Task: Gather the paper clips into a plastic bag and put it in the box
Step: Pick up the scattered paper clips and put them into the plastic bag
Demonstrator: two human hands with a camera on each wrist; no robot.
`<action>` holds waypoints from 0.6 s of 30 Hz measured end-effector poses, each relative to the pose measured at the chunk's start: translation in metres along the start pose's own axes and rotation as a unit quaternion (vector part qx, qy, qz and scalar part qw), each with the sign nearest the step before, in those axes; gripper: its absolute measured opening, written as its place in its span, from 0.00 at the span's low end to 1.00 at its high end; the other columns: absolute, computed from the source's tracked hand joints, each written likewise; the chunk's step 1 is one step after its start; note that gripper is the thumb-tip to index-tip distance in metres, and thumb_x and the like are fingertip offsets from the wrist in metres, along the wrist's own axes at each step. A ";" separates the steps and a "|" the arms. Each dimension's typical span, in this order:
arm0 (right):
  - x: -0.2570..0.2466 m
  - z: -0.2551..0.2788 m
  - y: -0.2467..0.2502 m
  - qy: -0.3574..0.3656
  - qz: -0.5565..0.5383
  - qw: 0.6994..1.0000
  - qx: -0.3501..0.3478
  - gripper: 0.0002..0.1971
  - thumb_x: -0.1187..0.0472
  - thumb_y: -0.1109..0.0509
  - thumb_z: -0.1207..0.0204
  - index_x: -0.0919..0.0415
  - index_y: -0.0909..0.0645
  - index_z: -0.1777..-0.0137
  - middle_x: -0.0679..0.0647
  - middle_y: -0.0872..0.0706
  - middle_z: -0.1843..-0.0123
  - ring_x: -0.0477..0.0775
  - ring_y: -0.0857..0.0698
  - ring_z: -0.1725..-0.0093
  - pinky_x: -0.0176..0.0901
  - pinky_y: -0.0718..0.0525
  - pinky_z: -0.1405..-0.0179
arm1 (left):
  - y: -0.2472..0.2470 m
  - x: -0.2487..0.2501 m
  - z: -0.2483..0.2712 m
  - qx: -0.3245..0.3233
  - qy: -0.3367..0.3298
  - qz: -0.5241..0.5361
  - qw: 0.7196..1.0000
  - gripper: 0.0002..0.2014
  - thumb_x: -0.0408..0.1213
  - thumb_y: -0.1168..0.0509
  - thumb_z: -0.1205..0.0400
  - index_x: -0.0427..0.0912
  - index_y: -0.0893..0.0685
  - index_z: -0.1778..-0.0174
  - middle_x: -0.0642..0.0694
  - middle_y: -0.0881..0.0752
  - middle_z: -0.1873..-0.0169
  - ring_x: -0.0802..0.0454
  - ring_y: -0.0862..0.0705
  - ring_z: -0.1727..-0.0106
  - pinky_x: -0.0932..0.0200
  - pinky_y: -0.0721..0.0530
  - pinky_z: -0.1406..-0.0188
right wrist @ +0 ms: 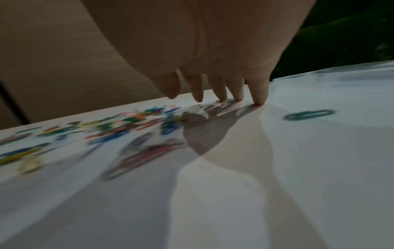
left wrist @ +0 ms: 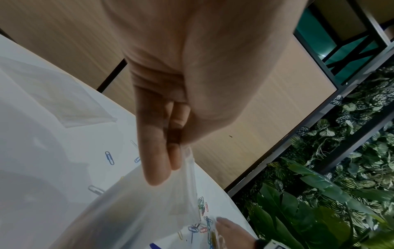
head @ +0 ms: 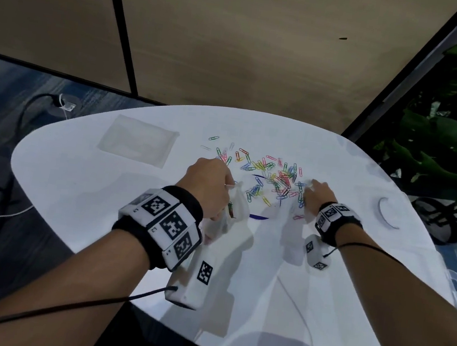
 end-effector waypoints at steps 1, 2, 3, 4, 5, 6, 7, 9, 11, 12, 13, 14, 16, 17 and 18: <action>-0.014 0.004 -0.003 0.020 -0.016 1.000 0.006 0.25 0.53 0.42 0.17 0.59 0.33 0.21 0.67 0.28 0.25 0.69 0.27 0.27 0.59 0.26 0.27 | -0.001 0.001 0.000 0.000 -0.001 0.000 1.000 0.14 0.22 0.36 0.17 0.37 0.11 0.41 0.33 0.08 0.52 0.34 0.07 0.52 0.44 0.05 0.52; -0.030 0.008 -0.007 0.043 -0.024 0.999 -0.002 0.26 0.52 0.42 0.17 0.58 0.35 0.20 0.66 0.29 0.23 0.68 0.28 0.26 0.59 0.27 0.27 | -0.001 0.001 0.000 0.000 -0.002 -0.001 1.000 0.14 0.22 0.36 0.17 0.37 0.11 0.40 0.33 0.08 0.51 0.34 0.07 0.50 0.44 0.05 0.51; -0.043 0.012 -0.013 0.064 -0.018 0.998 -0.019 0.28 0.49 0.42 0.17 0.55 0.38 0.19 0.65 0.33 0.21 0.67 0.31 0.23 0.60 0.28 0.25 | -0.002 0.002 0.001 -0.001 -0.005 -0.003 1.000 0.14 0.22 0.36 0.17 0.36 0.11 0.40 0.33 0.08 0.51 0.34 0.07 0.50 0.44 0.05 0.50; -0.056 0.017 -0.018 0.085 0.001 0.996 -0.037 0.29 0.48 0.42 0.17 0.53 0.39 0.18 0.62 0.36 0.18 0.65 0.34 0.21 0.60 0.30 0.23 | -0.003 0.003 0.002 -0.001 -0.007 -0.005 1.000 0.14 0.22 0.36 0.17 0.36 0.11 0.40 0.33 0.08 0.50 0.34 0.08 0.49 0.44 0.06 0.49; -0.066 0.020 -0.021 0.099 0.023 0.994 -0.045 0.29 0.49 0.40 0.18 0.51 0.38 0.18 0.60 0.36 0.18 0.65 0.34 0.20 0.60 0.30 0.23 | -0.003 0.003 0.003 -0.001 -0.009 -0.007 1.000 0.14 0.23 0.36 0.16 0.36 0.11 0.39 0.33 0.09 0.49 0.34 0.08 0.48 0.44 0.06 0.48; -0.074 0.024 -0.020 0.115 0.046 0.992 -0.039 0.26 0.52 0.38 0.19 0.52 0.34 0.21 0.60 0.33 0.19 0.65 0.31 0.22 0.57 0.26 0.26 | -0.003 0.004 0.003 0.001 -0.009 -0.006 1.000 0.14 0.24 0.36 0.16 0.37 0.11 0.39 0.33 0.09 0.48 0.34 0.08 0.47 0.44 0.06 0.46; -0.080 0.025 -0.017 0.124 0.069 0.990 -0.020 0.22 0.58 0.37 0.21 0.55 0.27 0.27 0.62 0.25 0.25 0.65 0.24 0.28 0.53 0.22 0.32 | -0.003 0.004 0.003 0.002 -0.008 -0.005 1.000 0.14 0.24 0.36 0.16 0.38 0.11 0.38 0.33 0.10 0.46 0.34 0.09 0.46 0.43 0.07 0.45; -0.090 0.028 -0.009 0.135 0.113 0.984 0.015 0.12 0.68 0.36 0.24 0.62 0.17 0.43 0.63 0.15 0.41 0.64 0.15 0.42 0.47 0.17 0.46 | -0.001 0.004 0.004 0.005 -0.007 -0.002 1.000 0.14 0.25 0.36 0.16 0.39 0.11 0.37 0.33 0.10 0.44 0.34 0.09 0.44 0.43 0.08 0.42; -0.092 0.030 -0.004 0.131 0.139 0.981 0.020 0.11 0.72 0.37 0.27 0.64 0.15 0.51 0.62 0.13 0.49 0.62 0.13 0.50 0.45 0.16 0.52 | -0.001 0.004 0.005 0.007 -0.008 -0.002 1.000 0.14 0.26 0.37 0.15 0.39 0.12 0.37 0.33 0.10 0.44 0.34 0.09 0.43 0.43 0.08 0.41; -0.089 0.031 0.000 0.120 0.137 0.983 0.019 0.11 0.73 0.36 0.28 0.64 0.13 0.54 0.61 0.12 0.52 0.62 0.13 0.53 0.43 0.16 0.54 | -0.001 0.004 0.005 0.008 -0.009 -0.004 1.000 0.14 0.26 0.37 0.14 0.39 0.12 0.37 0.34 0.10 0.44 0.35 0.09 0.43 0.43 0.08 0.41; -0.082 0.028 0.003 0.099 0.119 0.988 0.018 0.10 0.72 0.35 0.28 0.64 0.12 0.56 0.60 0.11 0.53 0.60 0.13 0.54 0.41 0.15 0.55 | -0.001 0.004 0.005 0.009 -0.010 -0.006 1.000 0.14 0.26 0.37 0.14 0.39 0.12 0.37 0.34 0.10 0.44 0.35 0.09 0.43 0.44 0.08 0.41; -0.072 0.026 0.008 0.072 0.084 0.994 0.022 0.09 0.70 0.32 0.28 0.63 0.10 0.56 0.58 0.10 0.53 0.59 0.12 0.54 0.40 0.14 0.53 | -0.001 0.004 0.005 0.008 -0.010 -0.010 1.000 0.14 0.26 0.37 0.14 0.40 0.12 0.37 0.35 0.10 0.44 0.36 0.09 0.43 0.44 0.08 0.41; -0.048 0.023 0.016 0.015 -0.026 0.999 0.028 0.07 0.65 0.27 0.27 0.57 0.07 0.56 0.54 0.07 0.53 0.55 0.11 0.49 0.40 0.13 0.46 | -0.001 0.004 0.005 0.005 -0.008 -0.015 1.000 0.14 0.26 0.36 0.15 0.40 0.12 0.37 0.35 0.10 0.44 0.36 0.09 0.43 0.44 0.08 0.41; -0.036 0.023 0.018 -0.008 -0.098 0.995 0.018 0.05 0.63 0.24 0.29 0.55 0.07 0.58 0.52 0.07 0.53 0.53 0.11 0.49 0.40 0.13 0.45 | -0.001 0.004 0.004 0.003 -0.006 -0.016 1.000 0.14 0.27 0.36 0.15 0.40 0.12 0.37 0.35 0.10 0.43 0.36 0.09 0.43 0.45 0.08 0.41; -0.028 0.026 0.019 -0.031 -0.185 0.982 -0.005 0.05 0.64 0.22 0.30 0.53 0.07 0.61 0.51 0.07 0.53 0.51 0.10 0.50 0.41 0.13 0.45 | -0.001 0.004 0.005 0.003 -0.004 -0.015 1.000 0.14 0.26 0.35 0.15 0.40 0.12 0.37 0.35 0.10 0.43 0.36 0.09 0.43 0.45 0.08 0.41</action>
Point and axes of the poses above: each hand's wrist, its own z-axis away from the middle knuckle, its own y-axis out of the back of the hand, x = y × z, the point moved 7 cm from there along -z, towards the middle knuckle
